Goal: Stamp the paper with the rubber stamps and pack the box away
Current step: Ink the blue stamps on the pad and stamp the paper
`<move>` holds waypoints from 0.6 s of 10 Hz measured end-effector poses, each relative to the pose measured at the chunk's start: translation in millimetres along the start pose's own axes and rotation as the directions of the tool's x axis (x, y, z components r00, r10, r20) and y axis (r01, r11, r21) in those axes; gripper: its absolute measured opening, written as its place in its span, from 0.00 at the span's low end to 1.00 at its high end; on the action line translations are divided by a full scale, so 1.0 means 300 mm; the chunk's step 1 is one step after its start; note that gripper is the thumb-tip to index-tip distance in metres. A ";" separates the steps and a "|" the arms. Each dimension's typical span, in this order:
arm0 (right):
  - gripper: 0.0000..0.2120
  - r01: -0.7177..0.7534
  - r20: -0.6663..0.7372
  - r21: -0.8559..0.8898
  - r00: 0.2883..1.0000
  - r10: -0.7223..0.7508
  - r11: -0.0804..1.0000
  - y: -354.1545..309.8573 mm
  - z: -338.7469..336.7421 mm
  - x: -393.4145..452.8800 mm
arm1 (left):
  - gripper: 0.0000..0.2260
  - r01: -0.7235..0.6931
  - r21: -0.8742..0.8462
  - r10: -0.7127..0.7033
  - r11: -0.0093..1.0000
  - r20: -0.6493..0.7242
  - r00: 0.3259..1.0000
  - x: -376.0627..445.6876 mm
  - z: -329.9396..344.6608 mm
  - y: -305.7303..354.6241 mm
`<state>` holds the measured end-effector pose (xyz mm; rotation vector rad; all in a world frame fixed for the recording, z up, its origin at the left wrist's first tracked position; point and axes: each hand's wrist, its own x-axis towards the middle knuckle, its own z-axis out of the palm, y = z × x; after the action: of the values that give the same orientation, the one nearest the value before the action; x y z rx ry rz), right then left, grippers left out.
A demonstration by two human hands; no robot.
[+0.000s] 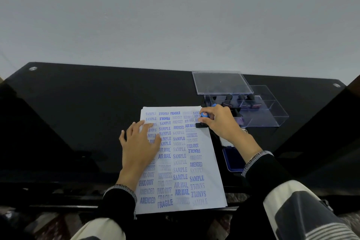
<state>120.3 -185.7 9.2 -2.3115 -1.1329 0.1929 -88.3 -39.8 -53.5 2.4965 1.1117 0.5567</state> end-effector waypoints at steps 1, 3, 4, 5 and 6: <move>0.14 -0.002 0.006 -0.012 1.000 0.002 1.000 -0.003 0.001 0.001 | 0.19 -0.001 -0.004 0.001 1.000 -0.006 1.000 0.000 -0.001 0.001; 0.12 0.022 0.006 -0.049 1.000 -0.022 0.999 -0.011 0.002 -0.003 | 0.20 0.002 -0.001 -0.002 1.000 -0.002 1.000 0.000 -0.002 0.001; 0.12 0.026 0.007 -0.067 1.000 -0.025 0.997 -0.013 0.000 -0.007 | 0.20 0.004 0.000 -0.004 1.000 0.002 1.000 0.001 -0.001 0.001; 0.12 0.036 0.012 -0.094 0.999 -0.035 0.995 -0.018 -0.002 -0.013 | 0.20 0.000 0.001 0.000 1.000 0.002 1.000 0.000 -0.001 -0.002; 0.14 0.016 -0.012 -0.181 1.000 -0.018 0.983 -0.012 -0.002 -0.021 | 0.20 -0.001 -0.001 0.001 1.000 0.002 1.000 -0.001 -0.001 0.000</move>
<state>114.1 -188.9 11.0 -2.4557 -1.2074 0.0703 -88.7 -40.1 -53.3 2.4958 1.1092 0.5546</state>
